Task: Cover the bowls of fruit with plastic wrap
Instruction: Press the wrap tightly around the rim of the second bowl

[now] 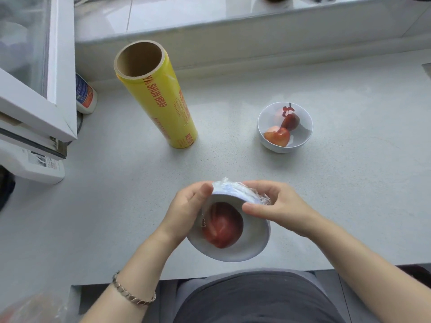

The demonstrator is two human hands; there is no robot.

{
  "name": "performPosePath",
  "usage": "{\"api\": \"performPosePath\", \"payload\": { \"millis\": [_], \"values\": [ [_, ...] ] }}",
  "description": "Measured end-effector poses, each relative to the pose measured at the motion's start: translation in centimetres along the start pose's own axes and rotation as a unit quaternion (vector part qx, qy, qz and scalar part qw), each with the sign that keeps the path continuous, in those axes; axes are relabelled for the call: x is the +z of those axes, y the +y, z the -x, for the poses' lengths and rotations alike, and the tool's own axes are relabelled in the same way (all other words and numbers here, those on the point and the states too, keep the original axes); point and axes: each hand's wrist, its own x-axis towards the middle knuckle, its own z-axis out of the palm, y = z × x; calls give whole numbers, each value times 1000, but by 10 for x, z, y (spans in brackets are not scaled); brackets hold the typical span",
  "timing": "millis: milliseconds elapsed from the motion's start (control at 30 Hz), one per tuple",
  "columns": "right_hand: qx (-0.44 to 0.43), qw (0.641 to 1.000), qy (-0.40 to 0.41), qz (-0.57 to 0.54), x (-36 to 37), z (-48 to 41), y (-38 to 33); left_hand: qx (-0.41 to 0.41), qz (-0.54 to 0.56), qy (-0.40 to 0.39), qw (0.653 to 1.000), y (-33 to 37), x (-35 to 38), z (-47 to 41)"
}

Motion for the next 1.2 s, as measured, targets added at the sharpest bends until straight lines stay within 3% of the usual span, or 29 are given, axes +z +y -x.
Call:
{"api": "performPosePath", "payload": {
  "millis": [133,267,467,767,967,1200],
  "values": [
    [35,996,-70,50,-5,2,-15,25,-6,62,998,-10,4,1],
    [44,995,7,93,2,-6,-34,34,-58,94,993,-8,11,10],
    [80,979,-4,186,11,-19,-46,35,-85,88,992,-5,15,16],
    [-11,984,76,159,19,-24,-32,21,-143,61,988,-6,10,20],
    [-1,988,95,124,17,-34,-17,75,-120,70,987,-5,9,26],
    [17,979,60,194,13,-33,-10,151,-130,50,979,-6,8,26]
  ]
}}
